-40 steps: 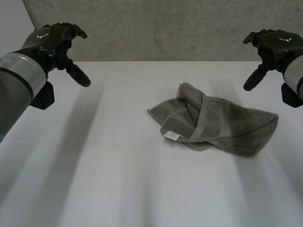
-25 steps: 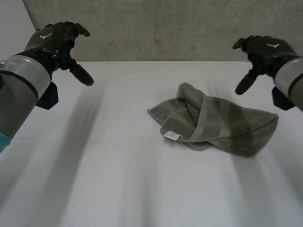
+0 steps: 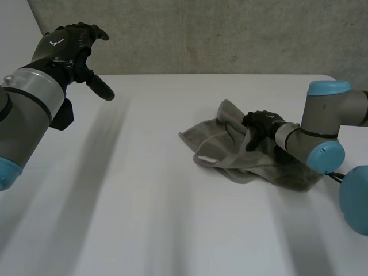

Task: Fold the towel.

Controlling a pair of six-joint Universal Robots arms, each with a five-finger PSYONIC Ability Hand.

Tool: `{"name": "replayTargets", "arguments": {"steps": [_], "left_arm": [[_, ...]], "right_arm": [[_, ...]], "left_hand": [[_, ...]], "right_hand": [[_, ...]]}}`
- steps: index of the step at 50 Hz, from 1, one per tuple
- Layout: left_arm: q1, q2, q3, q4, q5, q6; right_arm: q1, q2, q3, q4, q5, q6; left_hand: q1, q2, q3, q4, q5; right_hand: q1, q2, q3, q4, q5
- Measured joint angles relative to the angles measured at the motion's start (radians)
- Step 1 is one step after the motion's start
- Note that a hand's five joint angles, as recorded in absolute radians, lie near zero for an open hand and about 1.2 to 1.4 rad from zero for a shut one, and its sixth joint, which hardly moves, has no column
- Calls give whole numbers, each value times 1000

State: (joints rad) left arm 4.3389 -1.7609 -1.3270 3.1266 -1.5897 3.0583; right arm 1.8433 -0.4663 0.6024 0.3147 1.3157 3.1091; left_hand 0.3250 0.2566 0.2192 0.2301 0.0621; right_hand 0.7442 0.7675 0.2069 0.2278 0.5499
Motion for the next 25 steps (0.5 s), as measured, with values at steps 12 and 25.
{"name": "replayTargets", "arguments": {"steps": [12,25], "left_arm": [[12,3,0,3,-1,-3],[20,15,2,3,-4,-11]], "right_arm": [[69,81,-299,223,-52,5],[260,-189,-280,241,-109,44]], "left_hand": [[0,0,0,0,0],[0,0,0,0,0]], "right_hand": [[531,460,0,0,547],[549,461,0,0,562]]}}
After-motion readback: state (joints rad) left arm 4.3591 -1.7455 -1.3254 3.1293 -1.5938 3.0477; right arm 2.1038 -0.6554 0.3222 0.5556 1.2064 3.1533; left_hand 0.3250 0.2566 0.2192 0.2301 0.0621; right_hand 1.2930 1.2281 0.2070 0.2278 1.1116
